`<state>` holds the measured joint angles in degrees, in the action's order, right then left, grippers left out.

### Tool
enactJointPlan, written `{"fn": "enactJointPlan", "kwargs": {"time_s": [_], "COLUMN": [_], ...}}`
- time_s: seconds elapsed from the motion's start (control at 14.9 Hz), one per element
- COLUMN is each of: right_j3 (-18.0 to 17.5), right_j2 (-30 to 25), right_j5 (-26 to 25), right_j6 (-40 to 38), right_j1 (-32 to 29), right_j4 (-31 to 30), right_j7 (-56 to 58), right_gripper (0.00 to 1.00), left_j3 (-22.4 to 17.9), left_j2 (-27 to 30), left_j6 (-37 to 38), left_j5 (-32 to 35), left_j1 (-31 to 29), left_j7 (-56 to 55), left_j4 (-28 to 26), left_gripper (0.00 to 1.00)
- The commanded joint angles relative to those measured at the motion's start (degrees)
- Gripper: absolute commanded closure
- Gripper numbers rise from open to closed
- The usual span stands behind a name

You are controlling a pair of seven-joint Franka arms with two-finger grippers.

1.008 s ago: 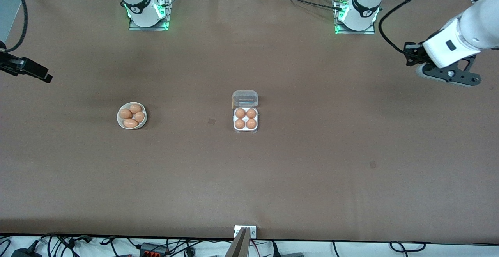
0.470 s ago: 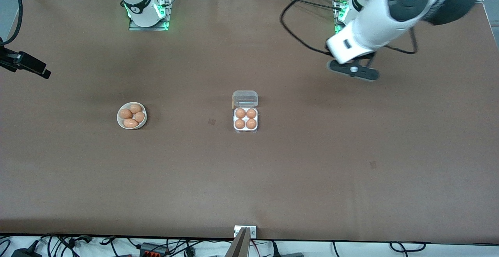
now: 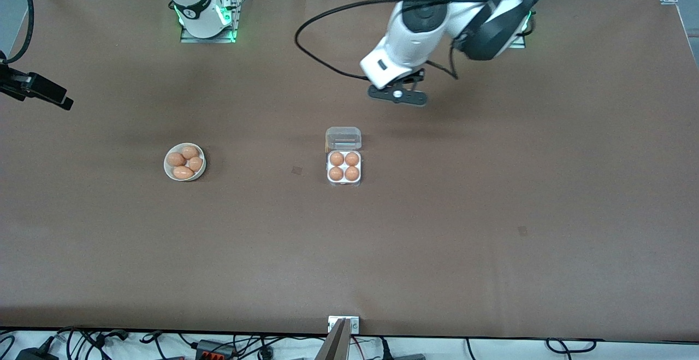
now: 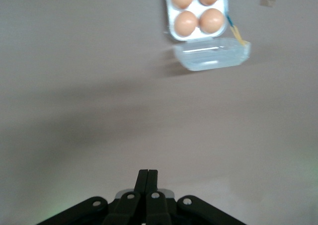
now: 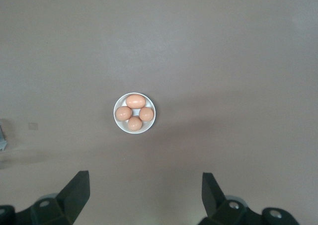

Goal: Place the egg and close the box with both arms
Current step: 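Move the left gripper over the open carton lid, then push the clear lid down over the eggs with the left gripper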

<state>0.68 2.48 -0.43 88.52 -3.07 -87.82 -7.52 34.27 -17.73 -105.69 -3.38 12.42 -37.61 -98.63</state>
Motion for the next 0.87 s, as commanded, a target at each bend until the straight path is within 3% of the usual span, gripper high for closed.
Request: {"fn": "enactJointPlan", "kwargs": {"time_s": [0.0,0.34,0.81], "right_j3": [-0.68,-0.68,-0.76], "right_j2": [0.07,0.07,0.16], "right_j5": [0.08,-0.09,-0.09], "right_j6": [-0.72,-0.72,-0.46], "right_j1": [-1.06,-0.88,-0.71], "right_j4": [0.28,0.19,0.19], "right_j7": [-0.83,-0.83,-0.31], "right_gripper": [0.0,0.0,0.0], "left_j3": [0.19,0.01,-2.8], "left_j2": [-5.1,-14.06,-19.88], "left_j6": [-4.07,-13.28,-26.04], "left_j5": [2.07,10.4,24.03], "left_j1": [3.21,8.67,8.59], "left_j7": [-1.32,-8.07,-11.78], "left_j4": [1.24,1.86,2.29], "left_gripper": [0.99,0.99,0.99]}}
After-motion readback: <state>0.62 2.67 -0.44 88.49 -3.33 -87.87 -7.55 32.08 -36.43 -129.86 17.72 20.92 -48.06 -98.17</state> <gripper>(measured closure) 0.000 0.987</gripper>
